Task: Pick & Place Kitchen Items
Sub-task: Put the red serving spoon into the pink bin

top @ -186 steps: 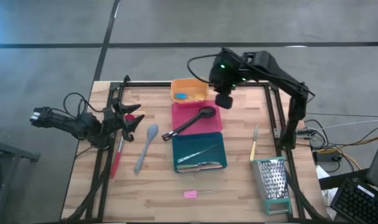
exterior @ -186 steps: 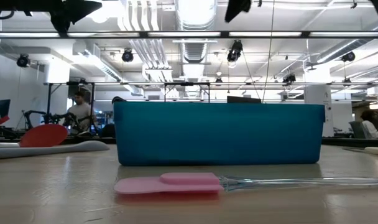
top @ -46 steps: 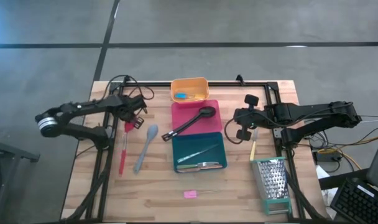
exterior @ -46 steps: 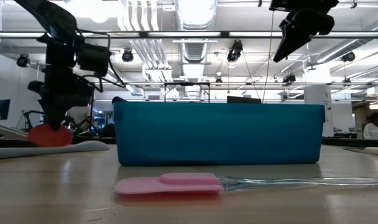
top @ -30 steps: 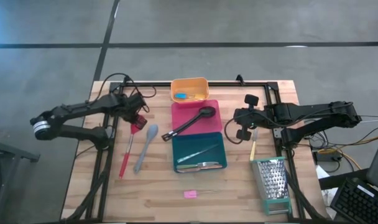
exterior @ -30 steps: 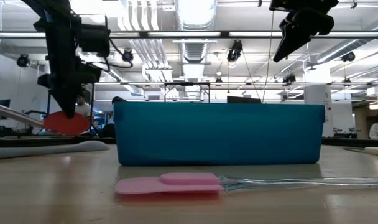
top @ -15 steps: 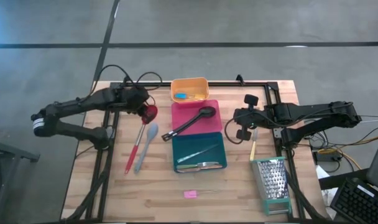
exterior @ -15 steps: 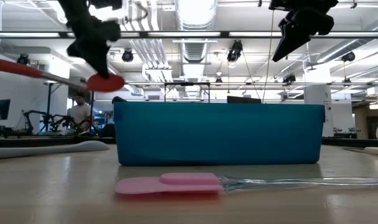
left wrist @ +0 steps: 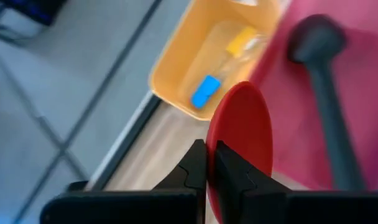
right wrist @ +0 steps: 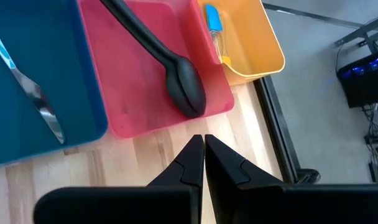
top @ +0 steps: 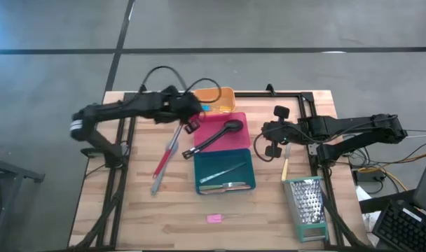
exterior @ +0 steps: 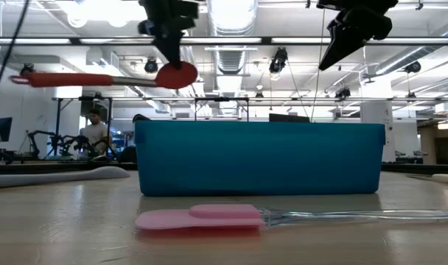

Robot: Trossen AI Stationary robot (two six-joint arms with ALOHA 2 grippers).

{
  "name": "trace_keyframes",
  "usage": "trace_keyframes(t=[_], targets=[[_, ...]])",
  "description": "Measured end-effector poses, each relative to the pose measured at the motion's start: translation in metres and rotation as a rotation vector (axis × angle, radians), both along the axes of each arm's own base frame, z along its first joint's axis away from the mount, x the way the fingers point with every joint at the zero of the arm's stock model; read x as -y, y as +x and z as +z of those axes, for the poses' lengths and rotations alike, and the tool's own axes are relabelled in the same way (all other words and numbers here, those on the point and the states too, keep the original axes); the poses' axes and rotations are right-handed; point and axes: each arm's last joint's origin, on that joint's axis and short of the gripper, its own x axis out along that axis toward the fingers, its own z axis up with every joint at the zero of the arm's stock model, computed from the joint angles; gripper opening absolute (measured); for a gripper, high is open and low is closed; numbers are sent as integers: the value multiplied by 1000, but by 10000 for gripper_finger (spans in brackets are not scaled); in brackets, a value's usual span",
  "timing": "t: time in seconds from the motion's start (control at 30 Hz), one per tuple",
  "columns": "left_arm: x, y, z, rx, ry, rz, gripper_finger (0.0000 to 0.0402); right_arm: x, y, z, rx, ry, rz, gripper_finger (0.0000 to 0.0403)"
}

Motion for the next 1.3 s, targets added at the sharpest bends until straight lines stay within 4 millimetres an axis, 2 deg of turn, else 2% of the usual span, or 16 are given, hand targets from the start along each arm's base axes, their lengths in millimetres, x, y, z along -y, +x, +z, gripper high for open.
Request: trace_keyframes(t=[0.13, 0.37, 0.63, 0.8, 1.0, 1.3], targets=[[-3, 33, -1, -95, 53, 23, 13, 0, 0, 0, -2, -3, 3, 8], [-2, 89, -17, -208, 126, -2, 13, 0, -1, -1, -18, -10, 12, 8], [-4, 131, -24, -290, 205, -64, 13, 0, -1, 0, -21, -15, 18, 8], [-7, 142, -31, -306, 241, -124, 13, 0, -1, -1, -24, -16, 19, 8], [-6, 144, -35, -308, 221, -154, 13, 4, -2, 0, -26, -19, 1, 8], [-6, 155, -45, -234, 203, -189, 13, 6, -3, 0, -24, -18, -11, 8]])
